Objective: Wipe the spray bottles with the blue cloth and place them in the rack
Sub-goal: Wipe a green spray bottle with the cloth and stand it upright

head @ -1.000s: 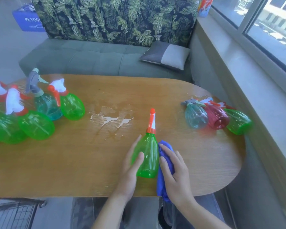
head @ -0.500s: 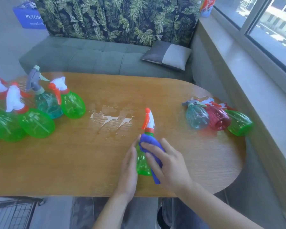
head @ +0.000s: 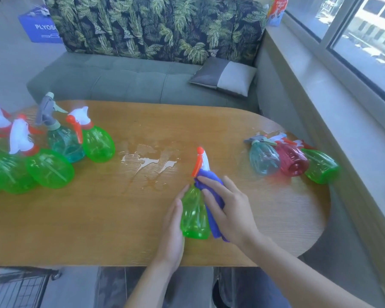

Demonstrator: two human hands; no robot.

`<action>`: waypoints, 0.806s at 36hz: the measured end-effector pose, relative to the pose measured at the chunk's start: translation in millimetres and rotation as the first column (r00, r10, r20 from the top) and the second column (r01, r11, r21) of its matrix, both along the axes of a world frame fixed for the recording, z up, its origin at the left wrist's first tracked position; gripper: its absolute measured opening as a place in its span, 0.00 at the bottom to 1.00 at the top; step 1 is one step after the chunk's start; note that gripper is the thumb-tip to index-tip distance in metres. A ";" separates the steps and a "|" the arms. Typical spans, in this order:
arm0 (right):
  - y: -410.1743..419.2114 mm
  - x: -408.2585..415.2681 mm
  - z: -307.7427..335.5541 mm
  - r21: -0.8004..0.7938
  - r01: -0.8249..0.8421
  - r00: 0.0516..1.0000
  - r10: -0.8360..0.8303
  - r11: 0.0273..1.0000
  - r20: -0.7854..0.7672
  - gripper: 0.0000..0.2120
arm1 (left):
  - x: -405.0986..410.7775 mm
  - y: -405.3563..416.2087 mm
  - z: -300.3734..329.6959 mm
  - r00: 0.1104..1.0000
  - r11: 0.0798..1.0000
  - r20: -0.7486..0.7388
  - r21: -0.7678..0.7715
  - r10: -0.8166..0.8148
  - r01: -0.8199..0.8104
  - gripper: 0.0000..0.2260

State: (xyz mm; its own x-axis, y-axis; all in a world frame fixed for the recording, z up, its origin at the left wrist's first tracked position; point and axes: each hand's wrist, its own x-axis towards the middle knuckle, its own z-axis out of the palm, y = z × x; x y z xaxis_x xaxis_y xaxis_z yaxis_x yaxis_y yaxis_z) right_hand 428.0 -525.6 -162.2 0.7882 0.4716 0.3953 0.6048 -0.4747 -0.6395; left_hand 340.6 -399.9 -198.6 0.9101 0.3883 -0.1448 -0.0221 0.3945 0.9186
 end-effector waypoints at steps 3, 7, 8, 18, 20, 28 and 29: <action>2.2 -12.1 -6.1 -0.027 -0.002 0.999 0.004 1.000 0.041 0.19 | 1.3 1.1 -3.1 1.000 1.000 0.009 -0.015 0.007 -0.007 0.20; -4.3 -24.0 -12.8 -0.094 -0.095 0.965 0.115 0.991 0.236 0.16 | 1.5 4.3 -2.3 1.000 1.000 -0.017 0.014 0.020 -0.019 0.19; -6.6 -25.9 -13.8 -0.122 -0.134 0.946 0.164 0.983 0.280 0.15 | 1.4 5.0 -2.1 0.999 0.999 -0.018 0.025 0.028 -0.027 0.18; -25.0 -21.3 -3.8 -0.245 -0.325 0.829 0.400 0.913 0.391 0.15 | -1.7 6.9 -3.0 1.000 0.999 -0.002 0.037 0.018 -0.018 0.21; -19.8 -10.6 2.2 -0.124 -0.207 0.925 0.236 0.970 0.299 0.16 | -1.7 4.5 -2.8 1.000 0.999 -0.007 0.038 0.012 -0.011 0.23; -2.1 -14.9 -6.9 -0.056 -0.051 0.995 0.055 0.997 0.083 0.19 | -0.3 4.5 -0.3 1.000 1.000 -0.016 0.010 -0.005 0.005 0.21; -4.6 -18.4 -8.2 -0.057 -0.079 0.989 0.085 0.995 0.121 0.18 | -0.1 5.2 -0.2 1.000 1.000 -0.029 0.008 -0.005 0.006 0.21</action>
